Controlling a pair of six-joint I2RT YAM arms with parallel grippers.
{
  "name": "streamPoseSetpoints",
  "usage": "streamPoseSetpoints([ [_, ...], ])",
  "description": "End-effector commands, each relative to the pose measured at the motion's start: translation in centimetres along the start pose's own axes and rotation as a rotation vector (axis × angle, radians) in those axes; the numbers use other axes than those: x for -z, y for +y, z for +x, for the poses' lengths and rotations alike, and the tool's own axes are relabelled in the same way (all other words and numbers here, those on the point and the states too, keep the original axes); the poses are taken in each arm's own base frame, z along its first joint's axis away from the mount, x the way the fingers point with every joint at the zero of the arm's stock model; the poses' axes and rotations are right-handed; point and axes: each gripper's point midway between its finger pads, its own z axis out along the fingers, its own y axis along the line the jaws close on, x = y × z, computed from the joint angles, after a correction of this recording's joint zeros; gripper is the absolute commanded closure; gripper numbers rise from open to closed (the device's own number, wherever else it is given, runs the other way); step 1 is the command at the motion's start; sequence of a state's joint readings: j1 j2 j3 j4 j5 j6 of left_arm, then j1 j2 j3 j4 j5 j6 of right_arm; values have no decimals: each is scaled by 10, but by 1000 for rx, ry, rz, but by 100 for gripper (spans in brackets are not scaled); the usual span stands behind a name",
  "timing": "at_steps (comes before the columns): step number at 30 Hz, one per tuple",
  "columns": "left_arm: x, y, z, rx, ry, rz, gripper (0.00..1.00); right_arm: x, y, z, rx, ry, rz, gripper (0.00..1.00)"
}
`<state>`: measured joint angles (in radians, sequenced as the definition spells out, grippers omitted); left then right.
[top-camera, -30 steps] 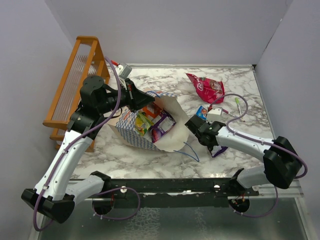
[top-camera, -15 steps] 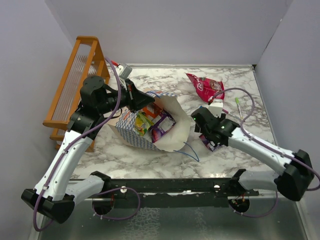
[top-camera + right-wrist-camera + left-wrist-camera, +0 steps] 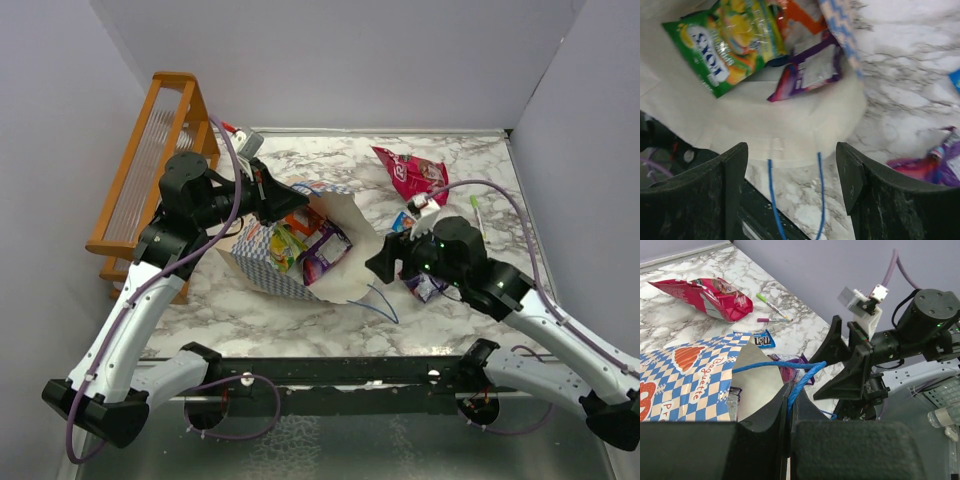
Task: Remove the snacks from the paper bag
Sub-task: Place the snack at the center of the board, then take out the snack from the paper bag.
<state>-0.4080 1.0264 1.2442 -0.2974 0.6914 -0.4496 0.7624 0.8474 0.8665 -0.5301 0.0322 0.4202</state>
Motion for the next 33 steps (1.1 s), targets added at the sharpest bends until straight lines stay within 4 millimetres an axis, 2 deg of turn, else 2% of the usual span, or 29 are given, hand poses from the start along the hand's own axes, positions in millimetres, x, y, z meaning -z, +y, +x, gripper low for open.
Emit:
streamPoseSetpoints([
  [1,6,-11,-6,-32,-30,21,100,-10,61,0,67,-9,-332,30],
  [5,5,-10,-6,-24,-31,21,100,-28,68,6,100,-1,-291,30],
  [9,4,-9,-6,-16,-33,22,100,-50,67,14,201,1,-158,32],
  [16,4,-9,-5,-18,-30,22,100,-88,29,8,367,-78,106,33],
  [22,5,-9,-4,-25,-22,17,100,-115,11,5,467,-86,240,22],
  [29,6,-11,-6,-30,-27,20,100,-143,11,8,497,-93,270,14],
  [33,8,-13,-8,-35,-28,21,100,-154,7,8,502,-109,304,3],
])
